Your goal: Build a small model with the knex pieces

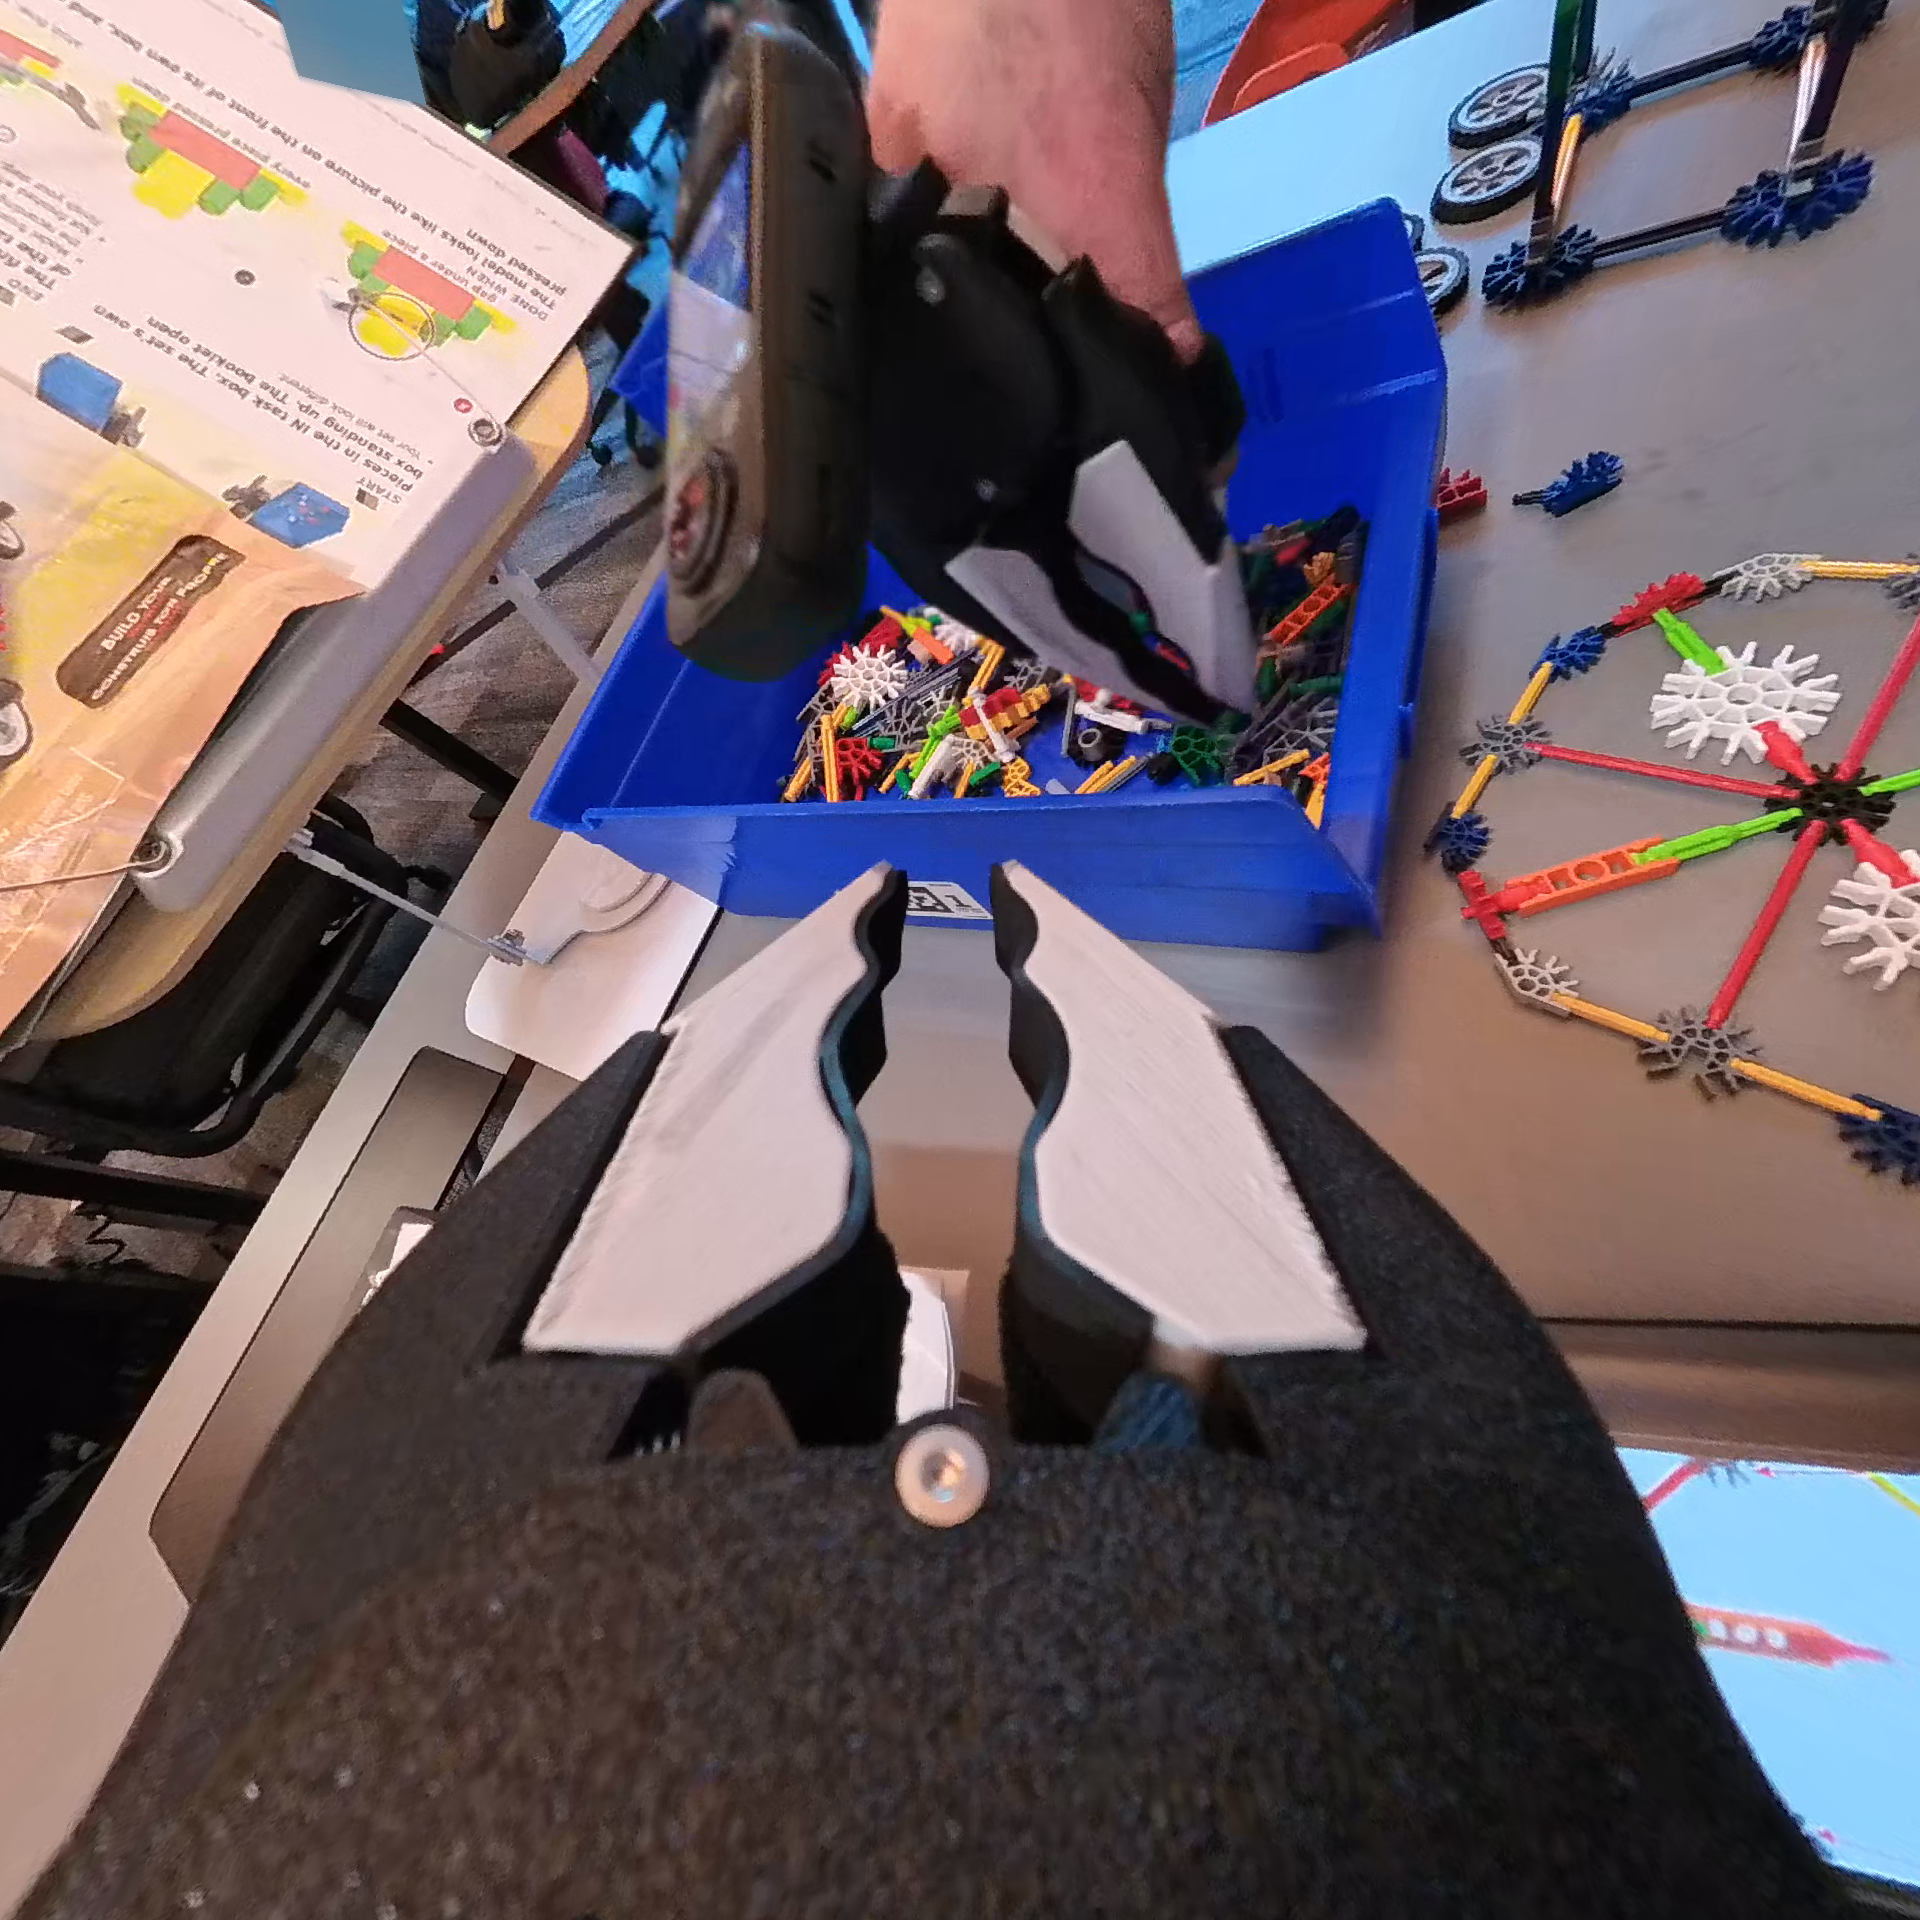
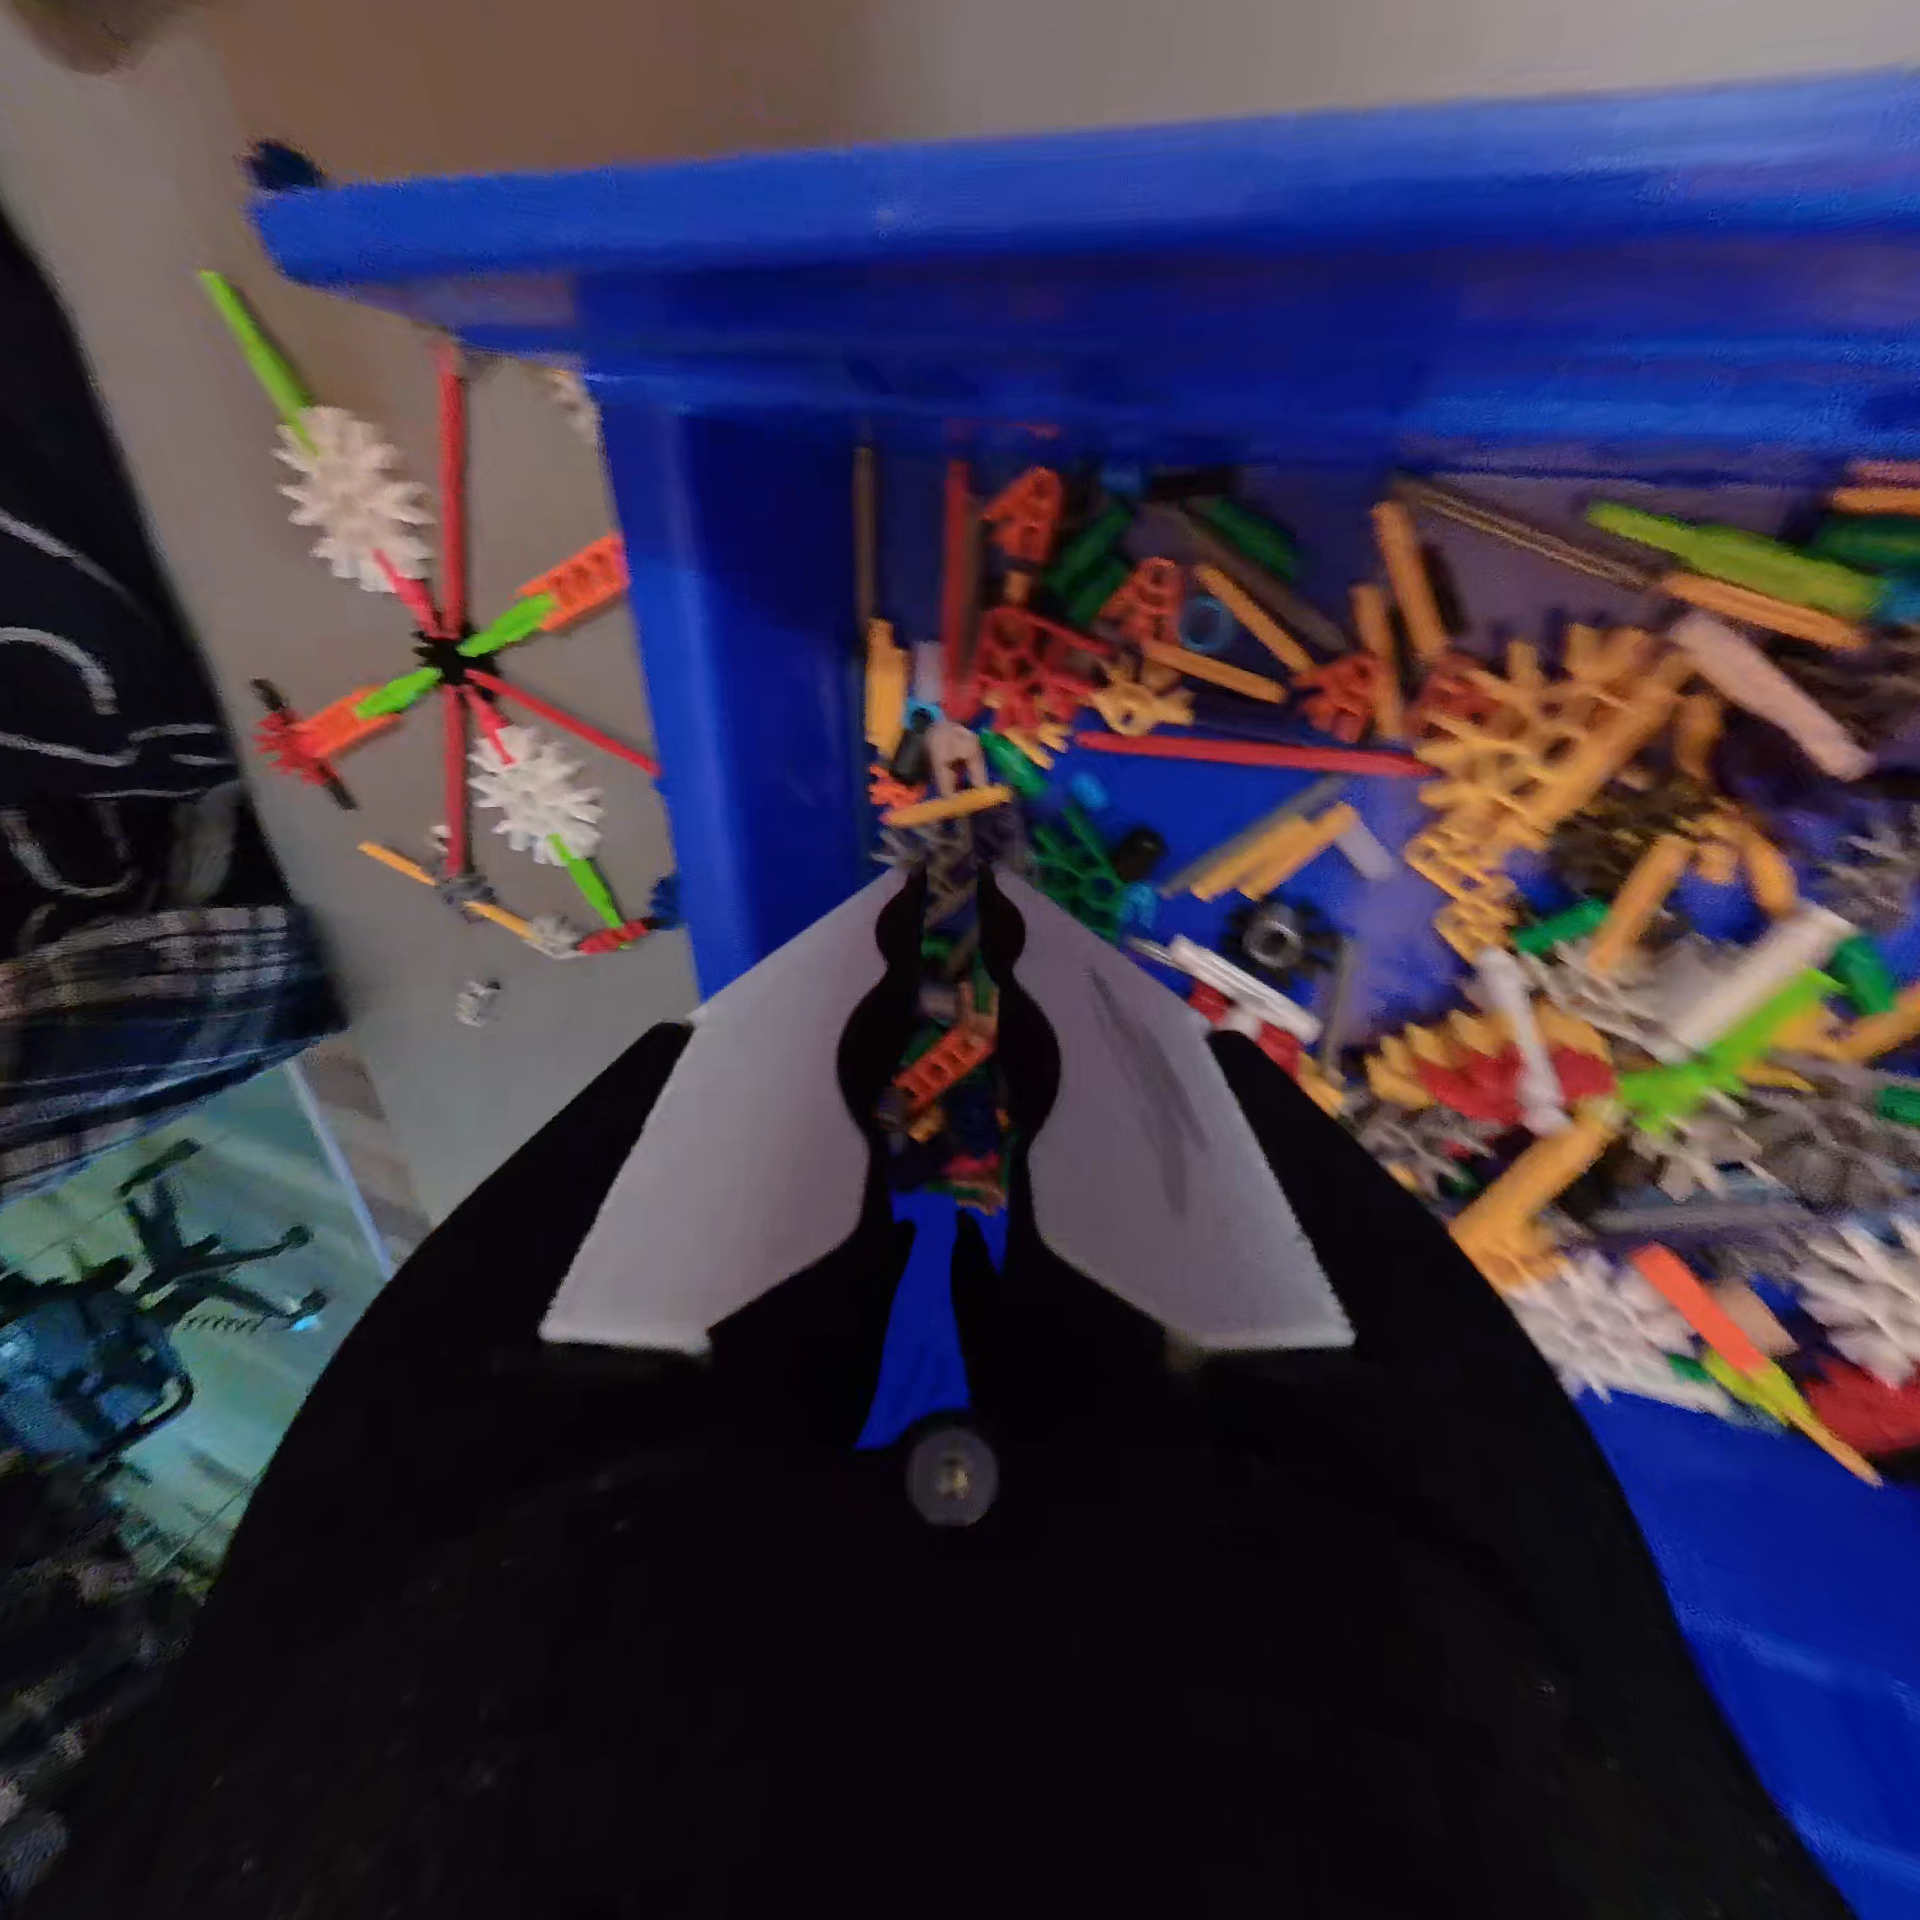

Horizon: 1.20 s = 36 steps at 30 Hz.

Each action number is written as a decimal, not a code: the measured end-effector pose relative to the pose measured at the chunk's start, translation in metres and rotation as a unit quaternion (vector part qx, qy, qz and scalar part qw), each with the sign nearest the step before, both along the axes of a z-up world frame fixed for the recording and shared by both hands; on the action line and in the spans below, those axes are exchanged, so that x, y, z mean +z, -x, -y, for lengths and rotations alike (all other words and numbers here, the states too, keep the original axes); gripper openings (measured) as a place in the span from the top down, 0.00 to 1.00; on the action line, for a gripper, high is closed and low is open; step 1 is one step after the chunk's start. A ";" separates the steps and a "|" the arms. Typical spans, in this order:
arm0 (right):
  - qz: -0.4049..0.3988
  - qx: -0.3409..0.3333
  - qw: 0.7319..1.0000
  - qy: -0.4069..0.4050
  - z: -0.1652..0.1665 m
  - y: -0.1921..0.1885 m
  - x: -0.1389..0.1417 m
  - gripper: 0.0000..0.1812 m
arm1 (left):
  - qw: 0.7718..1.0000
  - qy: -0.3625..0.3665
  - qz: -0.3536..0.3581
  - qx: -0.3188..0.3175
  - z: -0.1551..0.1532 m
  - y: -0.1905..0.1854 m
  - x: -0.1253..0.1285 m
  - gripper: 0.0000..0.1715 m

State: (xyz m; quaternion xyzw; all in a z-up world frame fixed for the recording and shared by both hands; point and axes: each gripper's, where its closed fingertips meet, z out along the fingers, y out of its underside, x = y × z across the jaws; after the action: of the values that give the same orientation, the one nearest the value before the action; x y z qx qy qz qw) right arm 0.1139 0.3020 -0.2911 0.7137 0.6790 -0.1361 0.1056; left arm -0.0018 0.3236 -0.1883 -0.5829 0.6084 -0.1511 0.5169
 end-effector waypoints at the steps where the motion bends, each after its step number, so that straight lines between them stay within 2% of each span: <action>1: -0.006 0.004 1.000 0.019 0.009 0.003 -0.002 0.95 | 1.000 0.001 0.000 0.000 0.000 0.000 0.000 0.91; 4: -0.001 -0.001 0.999 0.041 0.020 0.004 -0.011 0.96 | 1.000 0.002 0.002 -0.001 0.000 0.000 0.000 0.91; 7: -0.002 -0.017 0.999 0.037 0.016 0.006 -0.019 0.98 | 1.000 0.002 0.002 -0.001 0.000 0.000 0.001 0.91; 10: 0.010 -0.042 0.999 -0.015 -0.009 0.001 -0.020 0.98 | 1.000 0.002 0.002 -0.001 0.000 0.000 0.001 0.91; 15: -0.015 -0.101 0.990 -0.098 -0.058 -0.004 0.007 0.95 | 1.000 0.002 0.002 -0.001 0.000 0.000 0.001 0.91; 21: 0.020 -0.143 0.976 -0.163 -0.100 -0.040 0.028 0.89 | 1.000 0.002 0.001 -0.001 0.000 0.000 0.000 0.91; 25: 0.092 -0.139 0.969 -0.184 -0.112 -0.068 0.016 0.89 | 1.000 0.001 -0.001 0.000 0.000 0.000 0.000 0.91; 27: 0.127 -0.114 0.959 -0.225 -0.124 -0.076 0.008 0.91 | 1.000 0.001 -0.002 0.000 0.000 0.000 0.000 0.91; 32: 0.197 -0.105 0.949 -0.224 -0.128 -0.089 -0.018 0.92 | 1.000 0.000 -0.003 0.000 0.001 0.000 -0.001 0.91; 33: 0.193 -0.104 0.952 -0.216 -0.127 -0.086 -0.021 0.98 | 1.000 0.000 -0.003 0.000 0.001 0.000 -0.001 0.91; 36: 0.096 -0.124 0.977 -0.147 -0.110 -0.047 -0.025 1.00 | 1.000 -0.001 -0.005 0.001 0.001 0.000 -0.001 0.91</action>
State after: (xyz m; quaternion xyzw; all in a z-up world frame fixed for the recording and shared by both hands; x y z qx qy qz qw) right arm 0.1607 0.4124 -0.3162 0.8100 0.5842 0.0220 0.0467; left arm -0.0014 0.3230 -0.1897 -0.5833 0.6108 -0.1470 0.5148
